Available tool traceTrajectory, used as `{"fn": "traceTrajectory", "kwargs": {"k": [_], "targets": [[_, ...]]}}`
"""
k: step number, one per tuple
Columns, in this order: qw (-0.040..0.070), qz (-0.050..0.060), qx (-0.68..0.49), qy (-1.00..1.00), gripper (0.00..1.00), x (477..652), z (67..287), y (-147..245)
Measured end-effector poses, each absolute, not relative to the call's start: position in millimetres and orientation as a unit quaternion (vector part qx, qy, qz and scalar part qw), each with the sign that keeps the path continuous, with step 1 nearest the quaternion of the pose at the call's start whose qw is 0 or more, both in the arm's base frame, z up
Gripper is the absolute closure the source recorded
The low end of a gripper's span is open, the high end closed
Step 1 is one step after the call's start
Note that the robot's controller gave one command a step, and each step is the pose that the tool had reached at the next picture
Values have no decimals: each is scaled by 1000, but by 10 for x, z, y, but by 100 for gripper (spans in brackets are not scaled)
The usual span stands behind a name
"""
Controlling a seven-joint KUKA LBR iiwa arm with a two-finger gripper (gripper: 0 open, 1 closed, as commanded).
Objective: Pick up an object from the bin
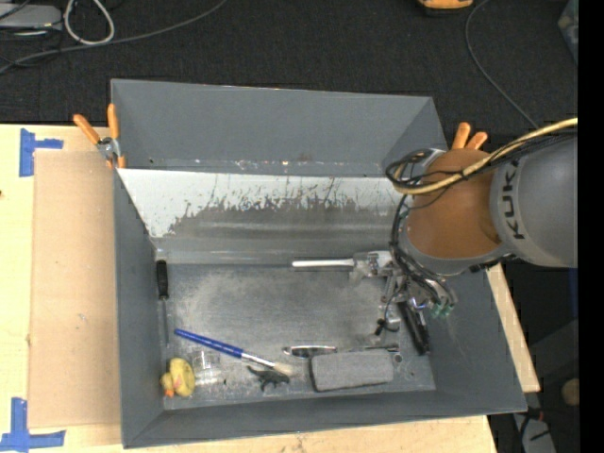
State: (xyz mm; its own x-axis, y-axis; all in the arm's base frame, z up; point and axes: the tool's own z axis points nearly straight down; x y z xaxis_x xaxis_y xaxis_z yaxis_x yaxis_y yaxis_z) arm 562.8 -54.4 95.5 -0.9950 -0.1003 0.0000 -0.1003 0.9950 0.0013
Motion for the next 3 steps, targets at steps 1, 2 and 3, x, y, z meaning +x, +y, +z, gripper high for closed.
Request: {"fn": "traceTrajectory", "kwargs": {"k": [1, 2, 3], "targets": [[-1, 0, 70, -998, 0, 5458, 796, -438], [2, -3, 72, -997, 0, 5223, 1001, 282], [-1, 1, 63, -998, 0, 5379, 688, -347]]}}
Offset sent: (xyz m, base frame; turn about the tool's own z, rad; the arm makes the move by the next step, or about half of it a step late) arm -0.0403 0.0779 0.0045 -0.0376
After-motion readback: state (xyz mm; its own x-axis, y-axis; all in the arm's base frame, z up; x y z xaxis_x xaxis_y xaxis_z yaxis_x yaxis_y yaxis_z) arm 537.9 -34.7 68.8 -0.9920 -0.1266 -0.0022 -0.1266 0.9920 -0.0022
